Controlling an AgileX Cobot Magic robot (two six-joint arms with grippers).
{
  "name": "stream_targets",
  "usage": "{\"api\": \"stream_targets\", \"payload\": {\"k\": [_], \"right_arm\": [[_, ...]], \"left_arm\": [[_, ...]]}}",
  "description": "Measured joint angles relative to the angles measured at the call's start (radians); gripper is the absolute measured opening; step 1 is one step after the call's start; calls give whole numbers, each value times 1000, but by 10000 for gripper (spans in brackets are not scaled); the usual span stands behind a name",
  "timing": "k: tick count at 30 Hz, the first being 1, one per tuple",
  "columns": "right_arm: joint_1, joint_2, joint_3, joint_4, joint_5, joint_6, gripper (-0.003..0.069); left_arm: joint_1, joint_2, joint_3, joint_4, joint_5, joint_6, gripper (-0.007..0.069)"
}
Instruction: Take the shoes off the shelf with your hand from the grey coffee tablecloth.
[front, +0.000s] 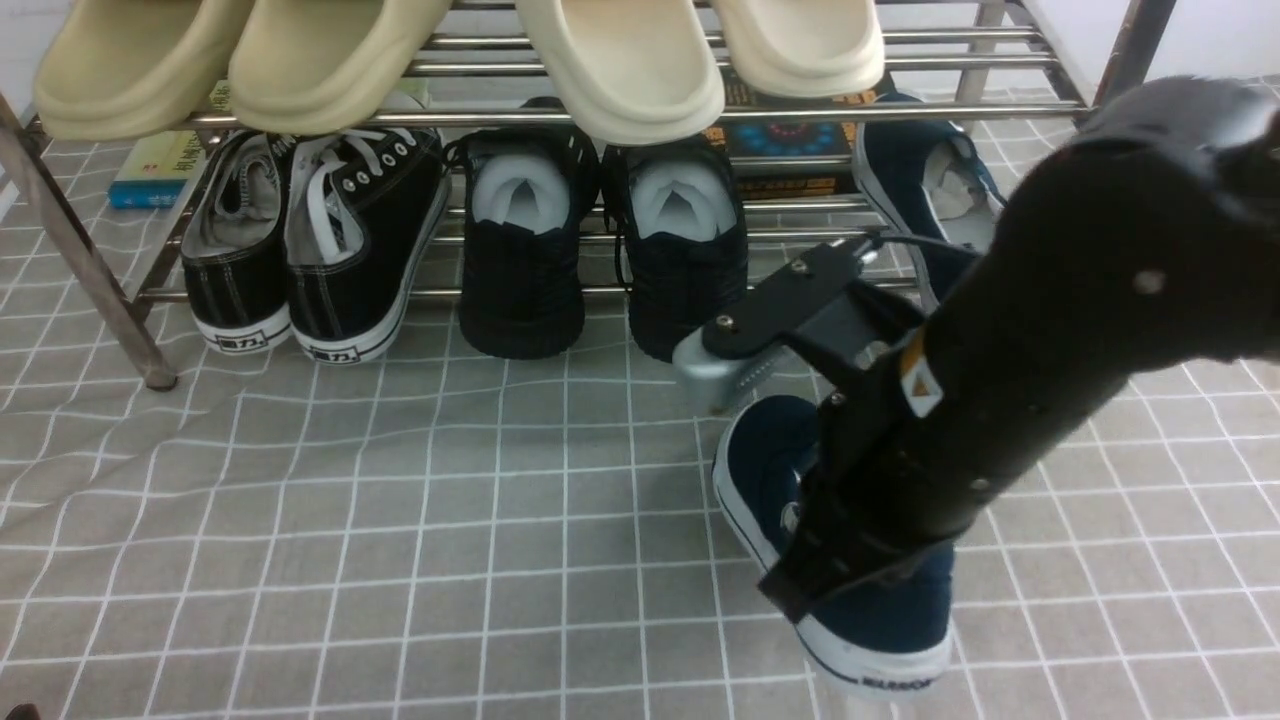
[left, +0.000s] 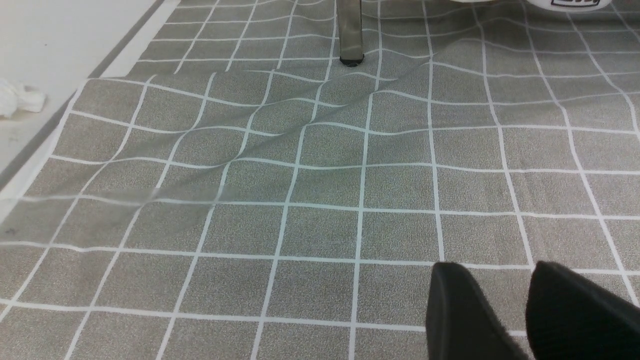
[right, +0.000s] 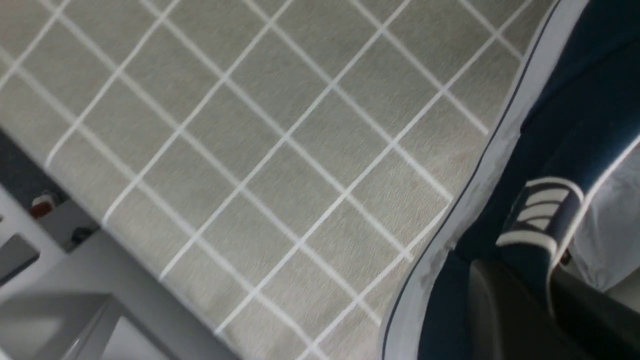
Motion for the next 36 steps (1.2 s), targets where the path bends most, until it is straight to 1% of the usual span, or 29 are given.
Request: {"api": "stream_targets", "payload": {"k": [17,20,22,23,25,27,28,29,30,31,32,33,34,36], "right_arm": [[0,25,0,-28,-124,57,41],[0,29,0,-23,-151,57,55],[0,39,0,-13,-173,57,92],[0,39,0,-12,-173,57,92],[0,65,0,10,-185,57,180],[0,77,0,33,-190,57,235],[1,80,-2,43,-190,57,284],[1,83,-4,46,-186,57,309],[-1,87,-19,44,-160,57,356],[-1,86,-23,43,-155,57,371],[-8,87,-63,30,-100,57,424],[-9,87,-69,28,-92,57,424],[-27,87,-129,4,-29,57,468],[-62,87,-208,-41,28,57,500]], "left_arm": [[0,0,0,0,0,0,242],[0,0,0,0,0,0,242],[0,0,0,0,0,0,242],[0,0,0,0,0,0,242],[0,0,0,0,0,0,242],[0,0,0,0,0,0,242],[0,0,0,0,0,0,242],[0,0,0,0,0,0,242],[0,0,0,0,0,0,242],[0,0,0,0,0,0,242],[0,0,0,0,0,0,242],[0,0,0,0,0,0,242],[0,0,0,0,0,0,242],[0,0,0,0,0,0,242]]}}
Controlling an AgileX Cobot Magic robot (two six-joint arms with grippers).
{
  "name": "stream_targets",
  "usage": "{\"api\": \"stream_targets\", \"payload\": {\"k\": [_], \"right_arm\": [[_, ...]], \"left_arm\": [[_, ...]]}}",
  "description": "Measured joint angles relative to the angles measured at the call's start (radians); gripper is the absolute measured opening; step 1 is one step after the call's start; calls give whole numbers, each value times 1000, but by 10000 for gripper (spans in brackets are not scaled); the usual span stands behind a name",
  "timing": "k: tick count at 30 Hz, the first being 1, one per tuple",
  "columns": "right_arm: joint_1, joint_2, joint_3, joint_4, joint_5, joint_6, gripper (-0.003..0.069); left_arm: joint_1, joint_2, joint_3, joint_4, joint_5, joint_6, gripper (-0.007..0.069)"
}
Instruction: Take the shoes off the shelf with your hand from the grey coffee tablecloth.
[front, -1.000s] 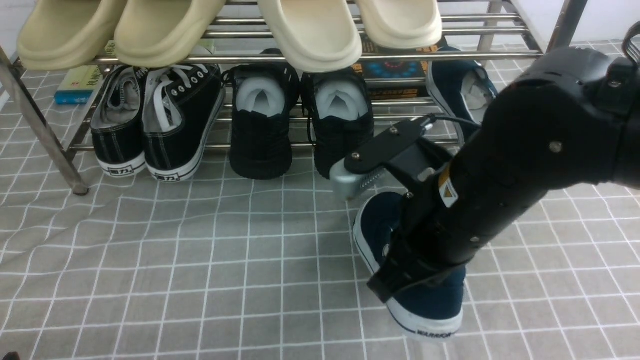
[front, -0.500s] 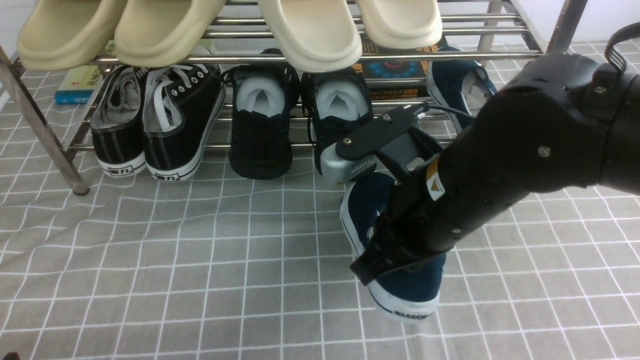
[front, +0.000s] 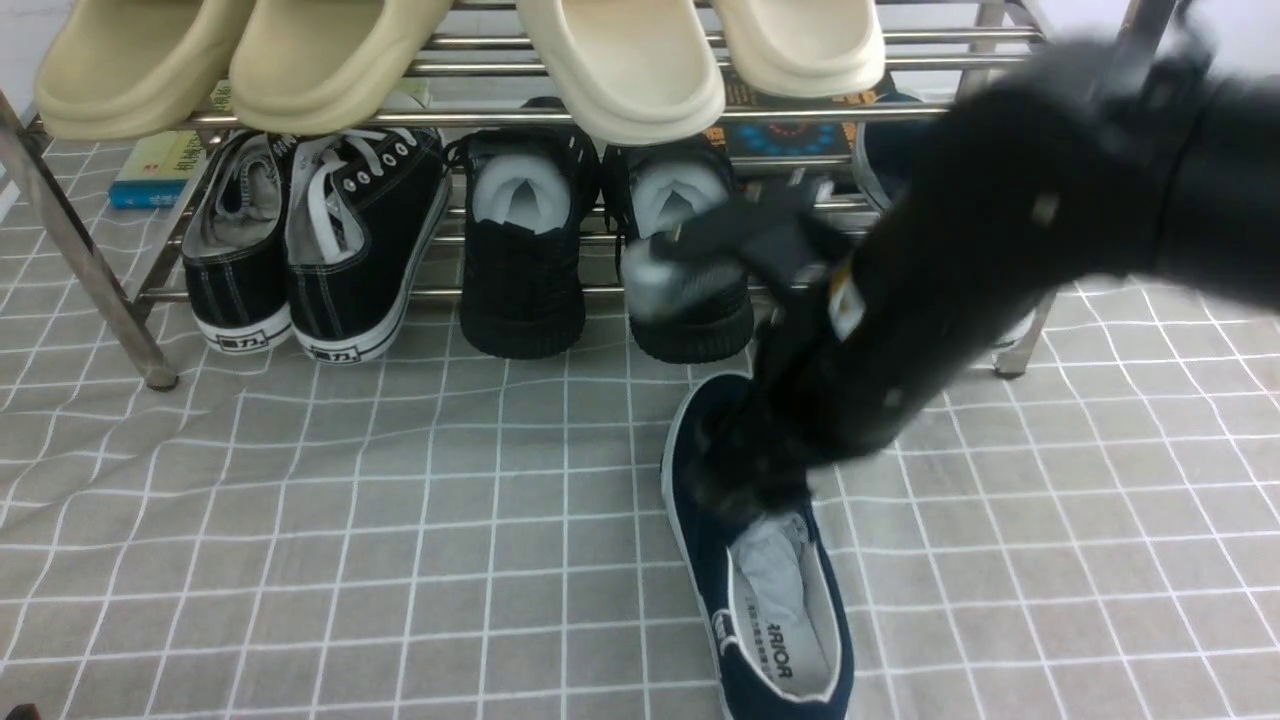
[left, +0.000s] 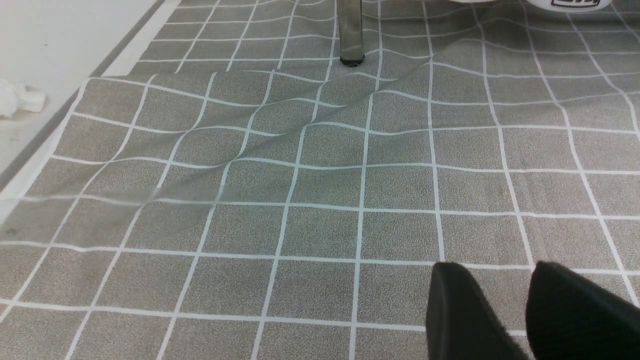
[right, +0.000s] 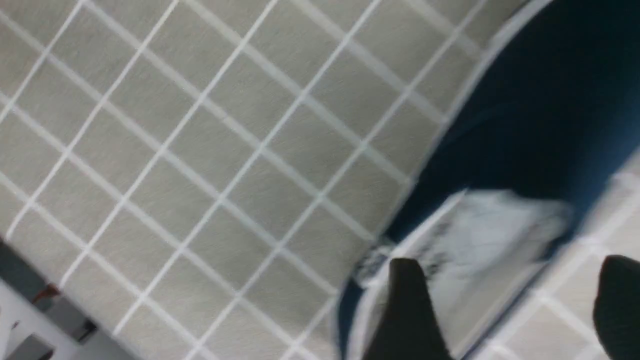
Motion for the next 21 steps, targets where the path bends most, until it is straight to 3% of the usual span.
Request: {"api": "stream_targets", "payload": {"k": [7,12,16,21], "right_arm": [[-176,4,-62,-106,-20,34,520],[-318,81,-64,-127,-175,29,521],[-352,145,-64,-150,-247,8,521],[-361,230,-64,-267,-302,0,521]], "left_arm": [[0,0,0,0,0,0,242],[0,0,0,0,0,0,242],[0,0,0,0,0,0,242],[0,0,0,0,0,0,242]]}}
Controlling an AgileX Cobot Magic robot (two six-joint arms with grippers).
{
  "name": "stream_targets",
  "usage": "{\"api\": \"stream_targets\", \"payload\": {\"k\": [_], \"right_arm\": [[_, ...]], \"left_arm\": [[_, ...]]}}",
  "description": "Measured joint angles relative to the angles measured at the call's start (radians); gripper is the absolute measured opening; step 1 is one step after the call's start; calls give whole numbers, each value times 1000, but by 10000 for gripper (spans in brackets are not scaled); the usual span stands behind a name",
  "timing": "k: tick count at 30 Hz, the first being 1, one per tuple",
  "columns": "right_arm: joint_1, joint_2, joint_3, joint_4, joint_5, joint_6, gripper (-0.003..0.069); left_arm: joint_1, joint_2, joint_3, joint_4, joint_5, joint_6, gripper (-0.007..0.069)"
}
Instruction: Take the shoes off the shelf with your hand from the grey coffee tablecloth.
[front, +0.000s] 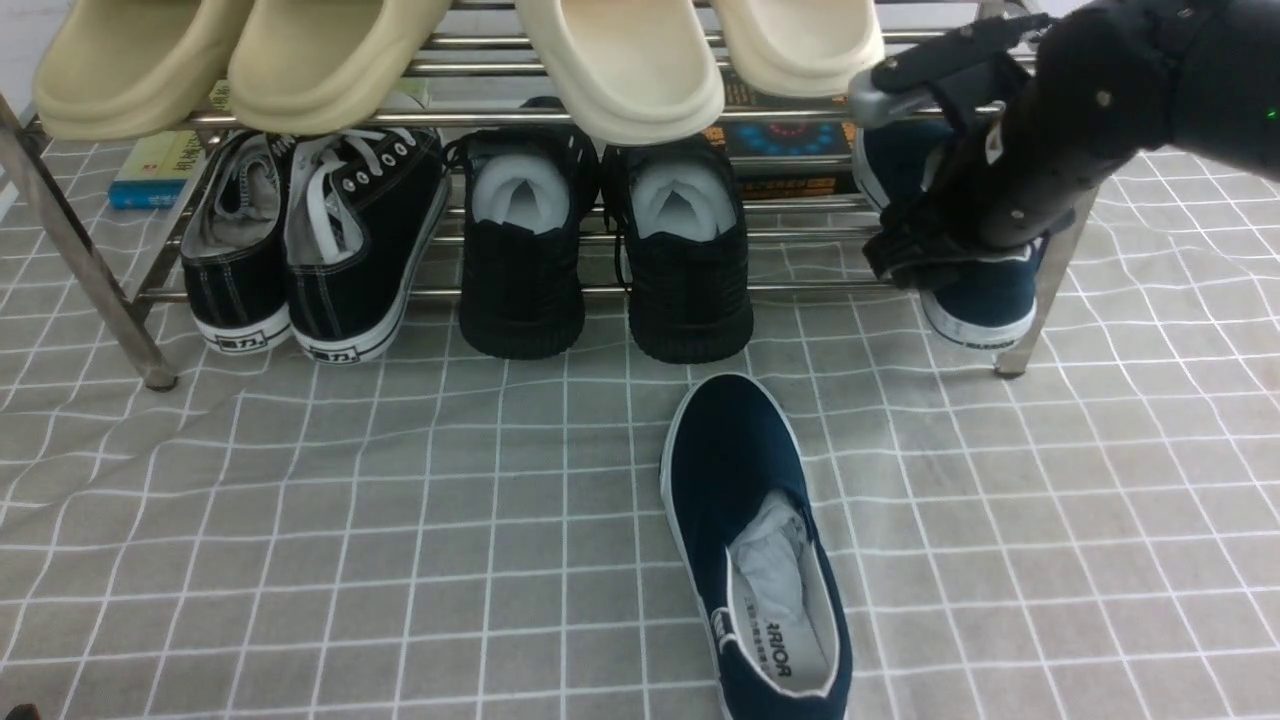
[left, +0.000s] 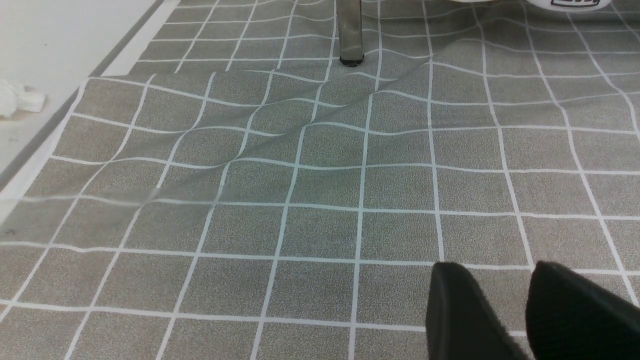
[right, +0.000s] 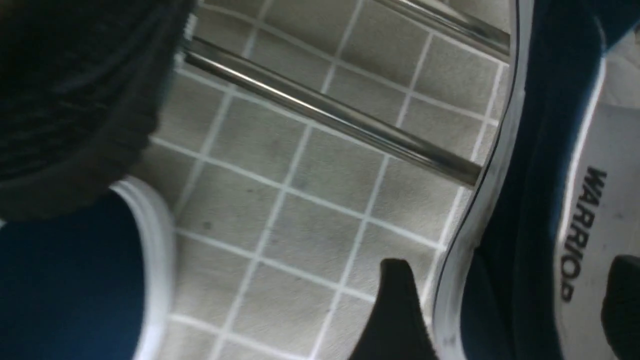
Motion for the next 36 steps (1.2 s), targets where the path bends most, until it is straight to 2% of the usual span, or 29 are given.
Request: {"api": "stream_targets", "payload": {"k": [3,6,9,11,12,14,15,18,21,25,29,36], "right_arm": [[0,39,0,-67,-23,4,513],[0,59,0,-80,-28,15,461],[0,71,0,-83,-23,17,253],[7,68,-13,-52,19,18,82],[12,59,-23,-37,53,17,40],[26,25,-36,1,179,-11,25],[26,19,-38,6,179,-15,25],[56,-96,-44,105,398,-51,25],[73,-181,-20,211,495,-57,25],[92,-213,47,261,504,-57,25],[163,-213,147,279,493,-50,25],[225,-213,182,317,468,8,25]], "left_arm": [[0,0,0,0,0,0,242],[0,0,0,0,0,0,242],[0,0,0,0,0,0,242],[0,0,0,0,0,0,242],[0,0,0,0,0,0,242],[0,0,0,0,0,0,242],[0,0,0,0,0,0,242],[0,0,0,0,0,0,242],[0,0,0,0,0,0,242],[0,0,0,0,0,0,242],[0,0,0,0,0,0,242],[0,0,0,0,0,0,242]]}}
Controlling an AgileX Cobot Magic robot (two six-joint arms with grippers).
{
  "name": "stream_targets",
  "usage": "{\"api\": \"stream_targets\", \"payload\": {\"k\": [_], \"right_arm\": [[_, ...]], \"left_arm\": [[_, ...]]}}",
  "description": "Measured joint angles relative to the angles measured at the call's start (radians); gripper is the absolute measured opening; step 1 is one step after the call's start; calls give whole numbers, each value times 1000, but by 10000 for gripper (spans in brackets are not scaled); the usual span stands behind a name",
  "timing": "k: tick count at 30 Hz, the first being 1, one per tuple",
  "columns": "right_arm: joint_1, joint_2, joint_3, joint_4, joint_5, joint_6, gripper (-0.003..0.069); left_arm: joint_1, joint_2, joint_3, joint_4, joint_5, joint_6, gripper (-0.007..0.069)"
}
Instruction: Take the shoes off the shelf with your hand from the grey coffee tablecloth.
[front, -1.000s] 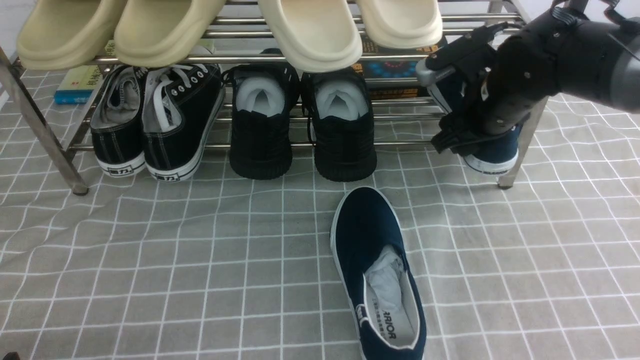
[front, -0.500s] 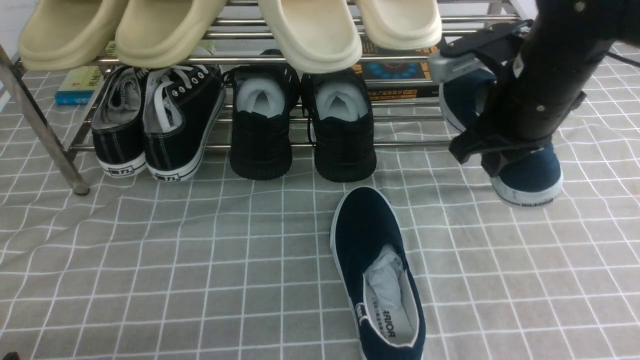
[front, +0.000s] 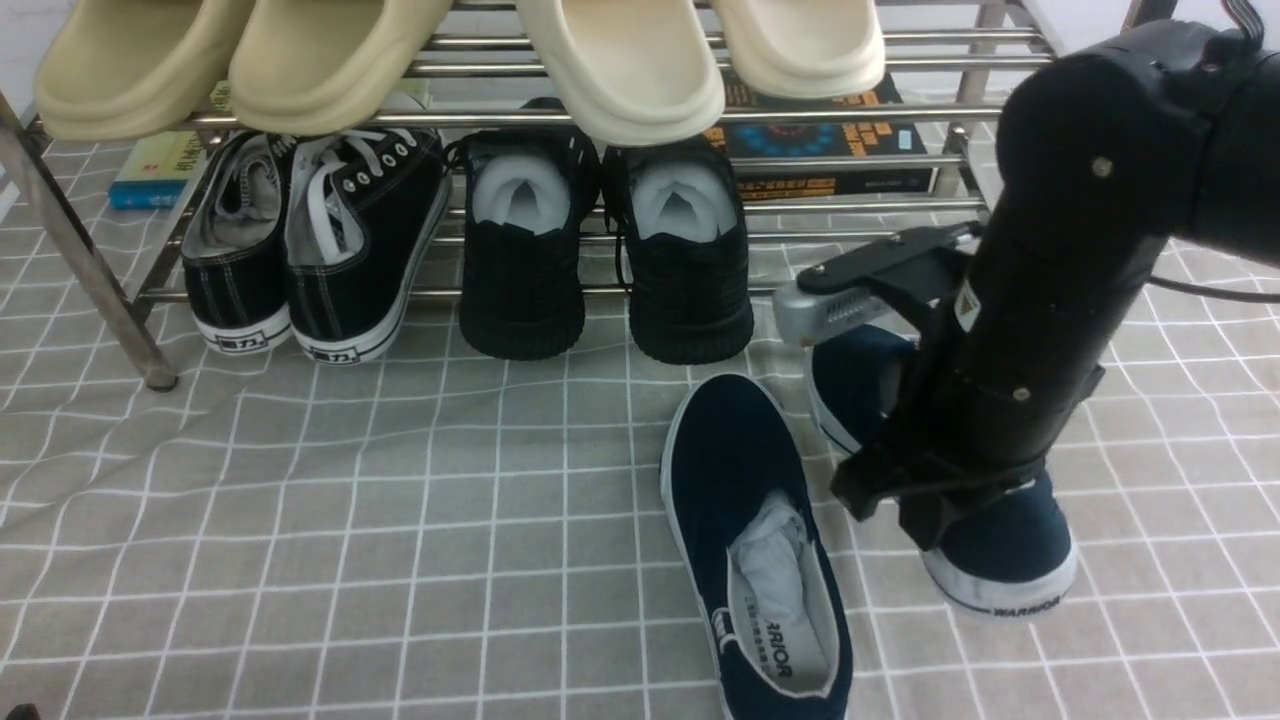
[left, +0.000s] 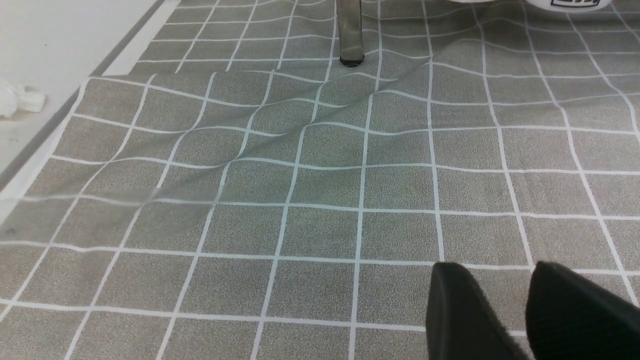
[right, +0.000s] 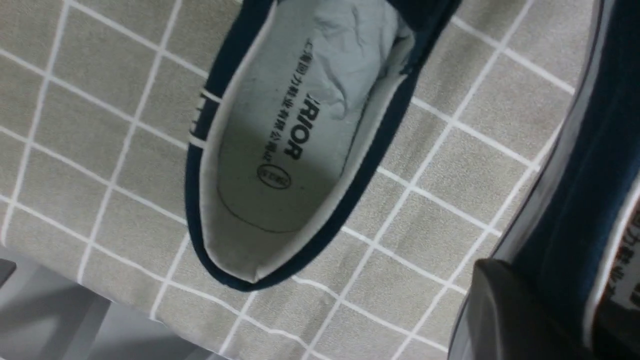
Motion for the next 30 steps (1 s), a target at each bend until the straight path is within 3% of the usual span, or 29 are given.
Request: {"api": "stream_targets", "payload": {"k": [22,27,30], "right_arm": [[0,131,58,-23,-156,82,53],[0,141,55,-5,-129,115,141],[0,141,15,4,-49,116,253]], "left_arm": [[0,0,0,0,0,0,242],[0,0,0,0,0,0,242],[0,0,0,0,0,0,242]]}}
